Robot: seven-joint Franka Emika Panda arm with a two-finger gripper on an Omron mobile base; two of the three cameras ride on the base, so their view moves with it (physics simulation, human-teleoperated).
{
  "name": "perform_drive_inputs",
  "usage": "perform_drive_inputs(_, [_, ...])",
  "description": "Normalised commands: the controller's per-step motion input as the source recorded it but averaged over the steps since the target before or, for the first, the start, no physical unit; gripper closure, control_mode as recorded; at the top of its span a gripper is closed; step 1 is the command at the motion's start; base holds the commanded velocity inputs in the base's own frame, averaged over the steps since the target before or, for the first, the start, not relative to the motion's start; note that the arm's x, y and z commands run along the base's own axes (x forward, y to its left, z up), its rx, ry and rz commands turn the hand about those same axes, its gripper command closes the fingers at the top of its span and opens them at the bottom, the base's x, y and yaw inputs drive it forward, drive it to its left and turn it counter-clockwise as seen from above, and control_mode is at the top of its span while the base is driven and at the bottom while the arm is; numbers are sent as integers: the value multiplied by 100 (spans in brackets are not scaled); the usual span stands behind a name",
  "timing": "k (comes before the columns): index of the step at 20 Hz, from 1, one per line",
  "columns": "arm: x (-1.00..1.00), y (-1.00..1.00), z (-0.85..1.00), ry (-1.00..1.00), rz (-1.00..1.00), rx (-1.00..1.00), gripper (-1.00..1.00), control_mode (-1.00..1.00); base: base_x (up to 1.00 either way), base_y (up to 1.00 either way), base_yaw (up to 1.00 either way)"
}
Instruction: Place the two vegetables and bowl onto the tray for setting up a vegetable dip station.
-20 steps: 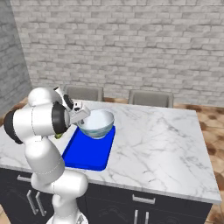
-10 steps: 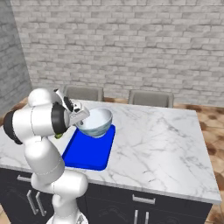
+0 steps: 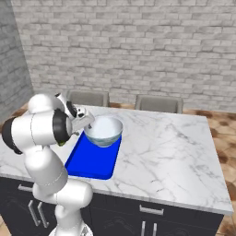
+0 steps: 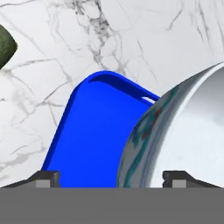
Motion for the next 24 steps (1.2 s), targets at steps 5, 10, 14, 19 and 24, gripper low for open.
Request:
perform_drive_inputs(5, [0, 1, 47, 7, 0, 0, -100, -100, 0, 0, 0])
perform_drive_inputs(10, [-7, 24, 57, -2, -6, 9, -100, -100, 0, 0, 0])
perform_drive_inputs(14, [-18, 33, 25, -4, -22, 20, -100, -100, 0, 0, 0])
perform_drive_inputs(19, [-23, 39, 0, 0, -22, 20, -100, -100, 0, 0, 0])
perform_drive_inputs(24, [-16, 38, -10, -1, -24, 11, -100, -100, 0, 0, 0])
